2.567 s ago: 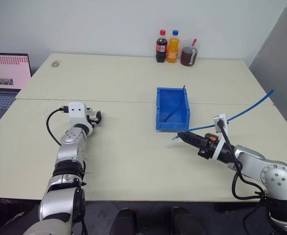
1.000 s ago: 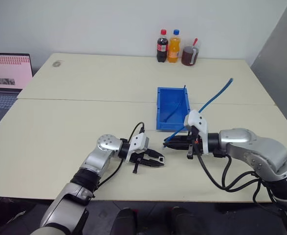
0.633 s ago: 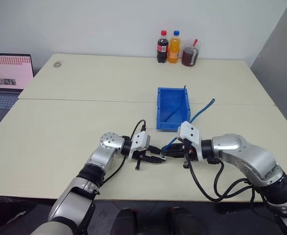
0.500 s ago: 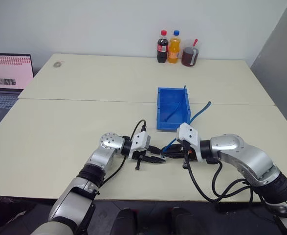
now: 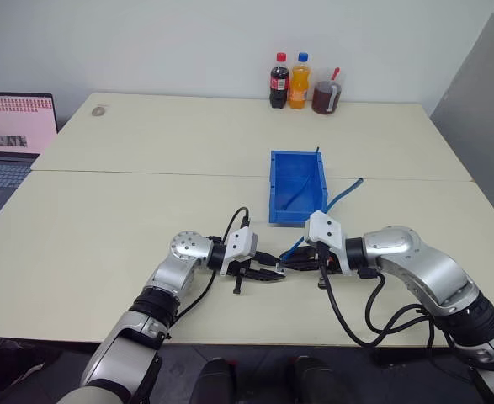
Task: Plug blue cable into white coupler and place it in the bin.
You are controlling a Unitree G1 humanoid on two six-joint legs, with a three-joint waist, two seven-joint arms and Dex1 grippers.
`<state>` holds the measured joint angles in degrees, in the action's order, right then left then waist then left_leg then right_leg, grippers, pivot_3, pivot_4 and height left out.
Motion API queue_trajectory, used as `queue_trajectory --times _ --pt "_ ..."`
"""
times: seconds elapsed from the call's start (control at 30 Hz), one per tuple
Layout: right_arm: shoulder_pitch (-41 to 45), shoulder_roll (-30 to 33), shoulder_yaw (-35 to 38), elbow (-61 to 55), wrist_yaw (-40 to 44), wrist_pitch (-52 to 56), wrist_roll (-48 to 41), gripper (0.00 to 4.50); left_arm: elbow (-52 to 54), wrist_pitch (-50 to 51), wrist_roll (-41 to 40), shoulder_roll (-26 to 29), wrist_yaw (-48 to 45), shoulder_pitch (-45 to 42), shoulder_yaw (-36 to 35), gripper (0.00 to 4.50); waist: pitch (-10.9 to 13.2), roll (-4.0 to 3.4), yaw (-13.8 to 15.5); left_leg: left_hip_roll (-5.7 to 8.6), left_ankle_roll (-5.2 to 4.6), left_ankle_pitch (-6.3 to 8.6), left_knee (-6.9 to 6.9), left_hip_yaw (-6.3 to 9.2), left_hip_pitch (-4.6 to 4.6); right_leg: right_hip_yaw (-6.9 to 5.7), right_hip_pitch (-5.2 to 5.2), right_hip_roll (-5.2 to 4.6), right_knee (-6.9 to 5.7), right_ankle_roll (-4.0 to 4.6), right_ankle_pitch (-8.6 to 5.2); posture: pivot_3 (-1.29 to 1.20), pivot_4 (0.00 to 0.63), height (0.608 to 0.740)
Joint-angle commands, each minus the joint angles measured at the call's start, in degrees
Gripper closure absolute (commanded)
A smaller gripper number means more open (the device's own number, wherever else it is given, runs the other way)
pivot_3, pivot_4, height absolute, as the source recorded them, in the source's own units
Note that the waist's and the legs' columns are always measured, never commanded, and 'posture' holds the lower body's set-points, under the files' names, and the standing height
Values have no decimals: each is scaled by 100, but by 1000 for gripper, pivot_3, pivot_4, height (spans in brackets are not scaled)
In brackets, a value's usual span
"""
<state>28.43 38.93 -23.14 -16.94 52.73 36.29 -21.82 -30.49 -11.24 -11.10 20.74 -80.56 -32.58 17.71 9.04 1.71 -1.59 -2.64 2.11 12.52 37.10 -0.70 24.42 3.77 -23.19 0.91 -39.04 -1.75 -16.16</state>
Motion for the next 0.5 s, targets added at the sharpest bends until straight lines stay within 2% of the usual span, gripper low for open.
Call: queue_trajectory --times 0.03,0.23,0.5 --pt "99 -45 162 89 53 6 116 4367 52 80 136 44 10 42 23 3712 0 0 0 0 0 0 0 0 0 -1 0 0 0 0 0 0 150 740" --pt "166 -126 188 166 74 29 176 4367 107 119 143 56 0 69 19 3712 0 0 -4 0 0 0 0 1 -1 -1 0 1 -2 0 0 0 150 740" --pt "-11 -139 -223 110 105 -155 567 4367 114 128 145 30 37 63 16 3712 -1 -1 -5 -1 0 0 0 1 -3 -1 0 1 -4 -1 -1 0 150 740"
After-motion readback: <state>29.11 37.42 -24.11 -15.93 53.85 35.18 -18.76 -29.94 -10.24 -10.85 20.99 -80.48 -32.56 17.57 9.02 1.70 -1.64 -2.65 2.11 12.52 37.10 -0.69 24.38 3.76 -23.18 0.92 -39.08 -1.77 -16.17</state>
